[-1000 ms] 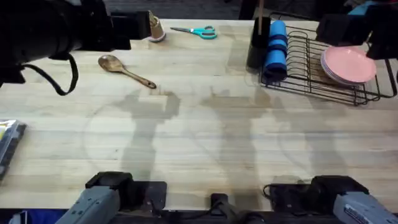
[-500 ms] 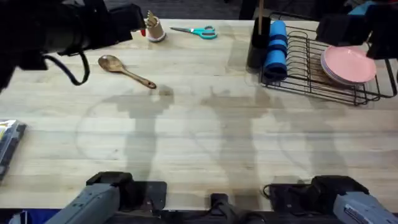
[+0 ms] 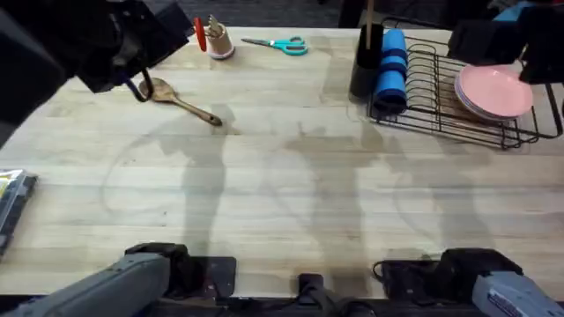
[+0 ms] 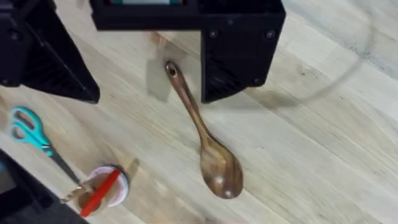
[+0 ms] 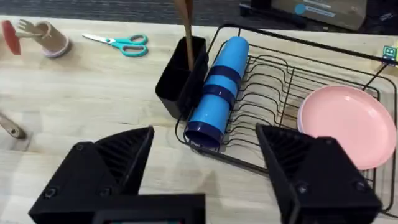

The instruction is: Pick up the spoon on the table one by one and put them onto the rack

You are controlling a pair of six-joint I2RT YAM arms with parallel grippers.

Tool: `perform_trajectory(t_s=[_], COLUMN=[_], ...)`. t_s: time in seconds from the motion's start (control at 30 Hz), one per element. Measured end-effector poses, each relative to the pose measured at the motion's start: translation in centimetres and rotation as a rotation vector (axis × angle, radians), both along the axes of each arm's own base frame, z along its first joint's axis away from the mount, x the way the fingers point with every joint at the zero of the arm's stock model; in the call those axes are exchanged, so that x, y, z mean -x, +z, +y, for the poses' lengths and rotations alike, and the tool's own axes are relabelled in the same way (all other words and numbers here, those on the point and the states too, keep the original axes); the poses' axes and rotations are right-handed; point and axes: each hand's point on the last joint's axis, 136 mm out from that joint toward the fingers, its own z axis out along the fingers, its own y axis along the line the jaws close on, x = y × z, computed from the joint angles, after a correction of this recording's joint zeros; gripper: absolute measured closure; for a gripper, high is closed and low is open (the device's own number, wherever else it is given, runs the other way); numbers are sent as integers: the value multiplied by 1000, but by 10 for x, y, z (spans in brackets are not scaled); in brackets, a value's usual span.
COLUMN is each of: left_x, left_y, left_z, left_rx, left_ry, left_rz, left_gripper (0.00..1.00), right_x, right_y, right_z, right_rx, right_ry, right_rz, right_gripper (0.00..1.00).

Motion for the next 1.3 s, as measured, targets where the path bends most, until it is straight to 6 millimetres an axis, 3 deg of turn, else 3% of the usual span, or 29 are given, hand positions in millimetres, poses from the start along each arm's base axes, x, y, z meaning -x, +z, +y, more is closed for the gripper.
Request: perform_trajectory(t_s=[0.13, 0.37, 0.8, 0.93, 0.97, 1.3], left_x=[-11, -31, -47, -58, -68, -65], left_y=[-19, -48, -105, -123, -145, -183], left_z=[2, 7, 50, 49, 48, 45], left_rx=[0, 0, 13, 30, 43, 62], left_ry=[17, 38, 147, 138, 128, 119], left_rz=[40, 87, 185, 192, 209, 298], left_gripper=[8, 7, 8, 7, 7, 7], right_x=[-3, -12, -18, -18, -18, -18], right_y=[-3, -26, -36, -36, -36, -36], right_z=[0, 0, 0, 0, 0, 0], right_rx=[0, -1, -1, -1, -1, -1], right_ry=[0, 0, 0, 0, 0, 0], right_rz=[12, 100, 134, 134, 134, 134], right_gripper=[9, 9, 9, 9, 9, 9])
